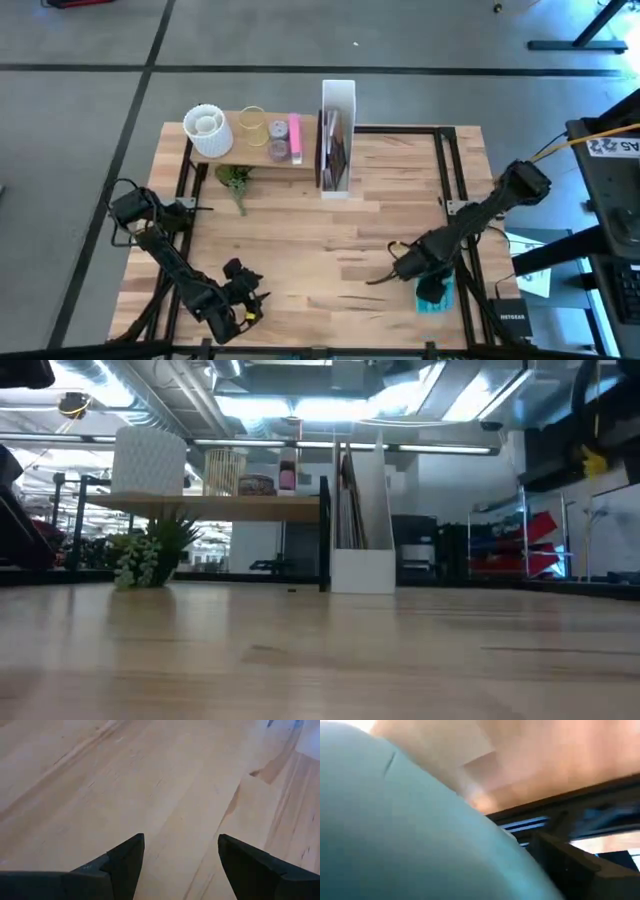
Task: Stock shelves
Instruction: Remove the blue calculator from under the shelf, then remove the pink stapler from the shelf
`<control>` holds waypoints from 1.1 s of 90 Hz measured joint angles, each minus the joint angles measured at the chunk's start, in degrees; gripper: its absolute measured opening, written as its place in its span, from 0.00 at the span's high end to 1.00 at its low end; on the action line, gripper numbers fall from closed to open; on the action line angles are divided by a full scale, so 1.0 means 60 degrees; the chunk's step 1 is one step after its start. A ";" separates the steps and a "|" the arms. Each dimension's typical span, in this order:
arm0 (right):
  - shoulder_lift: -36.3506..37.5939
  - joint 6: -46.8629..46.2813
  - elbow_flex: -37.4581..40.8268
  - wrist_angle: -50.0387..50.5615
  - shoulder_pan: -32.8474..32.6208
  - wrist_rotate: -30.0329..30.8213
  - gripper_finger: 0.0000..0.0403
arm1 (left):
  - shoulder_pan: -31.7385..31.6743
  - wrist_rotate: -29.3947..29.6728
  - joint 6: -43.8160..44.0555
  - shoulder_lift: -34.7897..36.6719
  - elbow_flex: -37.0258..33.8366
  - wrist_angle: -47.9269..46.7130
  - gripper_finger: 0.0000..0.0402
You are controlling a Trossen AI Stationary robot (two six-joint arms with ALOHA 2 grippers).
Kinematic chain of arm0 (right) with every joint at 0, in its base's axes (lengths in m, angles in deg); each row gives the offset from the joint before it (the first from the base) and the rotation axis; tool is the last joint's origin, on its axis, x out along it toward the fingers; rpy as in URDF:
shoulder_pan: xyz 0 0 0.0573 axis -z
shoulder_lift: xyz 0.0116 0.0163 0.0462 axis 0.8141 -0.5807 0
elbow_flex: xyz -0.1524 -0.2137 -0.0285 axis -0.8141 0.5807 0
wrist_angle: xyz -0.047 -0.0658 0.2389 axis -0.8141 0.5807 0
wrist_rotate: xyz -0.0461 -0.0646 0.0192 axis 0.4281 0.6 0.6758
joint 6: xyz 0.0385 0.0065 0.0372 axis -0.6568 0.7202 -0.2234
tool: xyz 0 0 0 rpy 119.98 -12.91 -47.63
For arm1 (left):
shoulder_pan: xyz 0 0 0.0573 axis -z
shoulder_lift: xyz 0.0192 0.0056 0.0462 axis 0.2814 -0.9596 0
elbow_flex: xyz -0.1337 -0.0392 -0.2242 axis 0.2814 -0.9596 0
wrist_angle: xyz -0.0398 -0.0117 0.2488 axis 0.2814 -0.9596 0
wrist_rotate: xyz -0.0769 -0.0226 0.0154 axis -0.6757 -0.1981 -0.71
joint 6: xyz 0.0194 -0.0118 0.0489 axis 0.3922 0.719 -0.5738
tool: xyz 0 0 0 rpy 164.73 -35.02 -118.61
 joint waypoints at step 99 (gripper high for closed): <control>-0.0405 -0.0152 -0.2585 -0.5016 -0.1600 1.4537 0.13 | -0.0178 0.0095 -0.0011 0.0008 0.0000 0.0149 0.41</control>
